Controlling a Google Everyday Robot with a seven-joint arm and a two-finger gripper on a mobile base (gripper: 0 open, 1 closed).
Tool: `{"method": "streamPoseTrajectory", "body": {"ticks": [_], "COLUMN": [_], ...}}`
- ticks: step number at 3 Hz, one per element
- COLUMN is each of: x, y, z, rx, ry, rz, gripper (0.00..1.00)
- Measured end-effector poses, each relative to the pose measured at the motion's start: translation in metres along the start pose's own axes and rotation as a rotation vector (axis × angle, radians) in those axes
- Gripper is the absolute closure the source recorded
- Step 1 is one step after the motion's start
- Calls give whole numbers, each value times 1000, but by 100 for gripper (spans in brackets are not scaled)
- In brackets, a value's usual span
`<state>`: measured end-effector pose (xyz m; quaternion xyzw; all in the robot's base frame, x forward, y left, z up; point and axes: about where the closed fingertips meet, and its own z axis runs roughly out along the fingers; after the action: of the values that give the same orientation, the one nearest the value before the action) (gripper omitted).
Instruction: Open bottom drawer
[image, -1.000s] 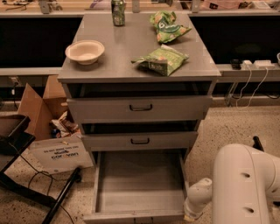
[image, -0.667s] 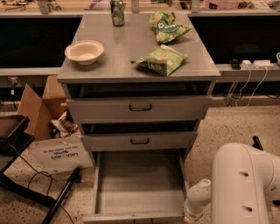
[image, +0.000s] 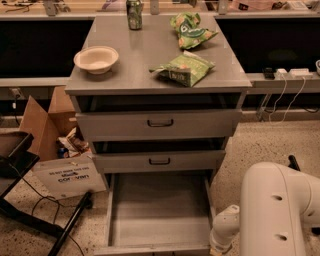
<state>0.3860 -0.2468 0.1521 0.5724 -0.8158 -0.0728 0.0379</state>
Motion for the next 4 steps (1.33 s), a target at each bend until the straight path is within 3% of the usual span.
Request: {"method": "streamPoseTrajectory", "body": {"ticks": [1,3,4], "x": [0,0,-2], "y": [0,0,2], "z": [0,-2,-11], "rx": [0,1,4], "ry": [0,0,2], "rz": [0,-1,-4], "gripper": [51,0,0]}}
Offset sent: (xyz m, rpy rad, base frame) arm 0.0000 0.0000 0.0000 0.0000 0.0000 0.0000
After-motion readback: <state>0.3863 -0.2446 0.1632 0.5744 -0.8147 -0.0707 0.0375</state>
